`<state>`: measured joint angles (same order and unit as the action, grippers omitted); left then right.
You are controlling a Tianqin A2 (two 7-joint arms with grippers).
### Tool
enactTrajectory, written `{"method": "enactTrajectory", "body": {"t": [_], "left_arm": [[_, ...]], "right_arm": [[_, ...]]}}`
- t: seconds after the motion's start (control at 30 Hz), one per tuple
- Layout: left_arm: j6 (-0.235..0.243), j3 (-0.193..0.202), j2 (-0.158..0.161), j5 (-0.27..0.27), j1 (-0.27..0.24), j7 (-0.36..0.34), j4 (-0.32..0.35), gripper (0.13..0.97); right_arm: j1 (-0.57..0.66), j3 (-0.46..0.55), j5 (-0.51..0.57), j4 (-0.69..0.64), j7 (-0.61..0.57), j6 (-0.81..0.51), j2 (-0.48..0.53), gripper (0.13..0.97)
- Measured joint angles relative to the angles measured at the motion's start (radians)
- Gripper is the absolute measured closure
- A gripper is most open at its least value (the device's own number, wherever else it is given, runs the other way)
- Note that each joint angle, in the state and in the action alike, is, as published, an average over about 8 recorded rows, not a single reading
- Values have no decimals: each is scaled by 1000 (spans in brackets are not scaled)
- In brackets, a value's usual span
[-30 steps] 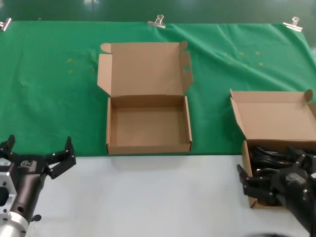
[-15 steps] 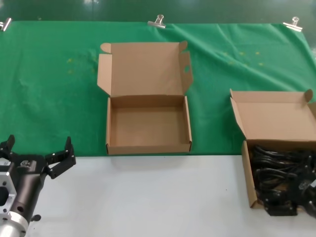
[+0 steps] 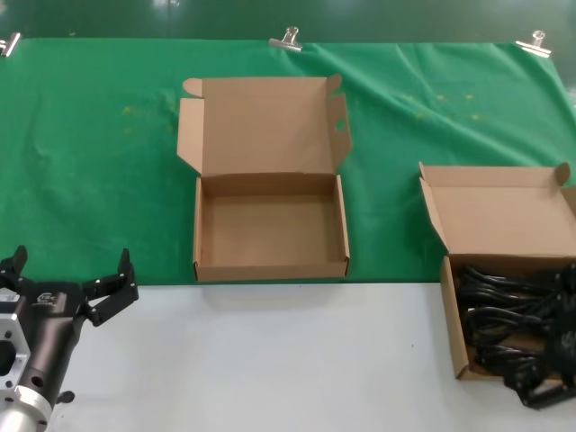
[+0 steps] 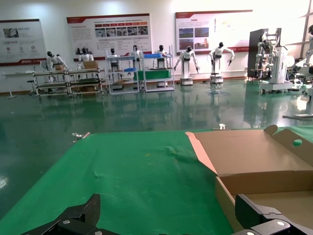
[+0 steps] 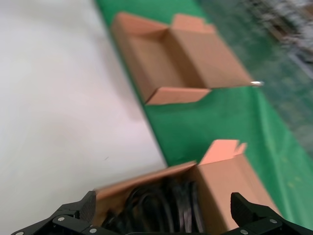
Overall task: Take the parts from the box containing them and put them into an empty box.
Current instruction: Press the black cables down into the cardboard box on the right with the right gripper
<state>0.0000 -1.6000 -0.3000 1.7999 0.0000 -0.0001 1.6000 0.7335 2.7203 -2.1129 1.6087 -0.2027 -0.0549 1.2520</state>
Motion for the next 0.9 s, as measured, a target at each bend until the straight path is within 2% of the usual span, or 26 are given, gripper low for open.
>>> {"method": "enactTrajectory", "body": {"t": [0.33,0.53,0.7,0.9], "left_arm": [[0,0,0,0,0,0,0,132],[0,0,0,0,0,-1,0,132],[0,0,0,0,0,0,0,132],[0,0,0,0,0,0,0,132]], "right_arm": [[131,23,442,-97,312,-263,-30,129],[149,-60,658,-156,443,-397,-94,129],[143,-166,767,-197,468,-525,-151,129],[140,-271,813,-239,409,-677,-209,129]]}}
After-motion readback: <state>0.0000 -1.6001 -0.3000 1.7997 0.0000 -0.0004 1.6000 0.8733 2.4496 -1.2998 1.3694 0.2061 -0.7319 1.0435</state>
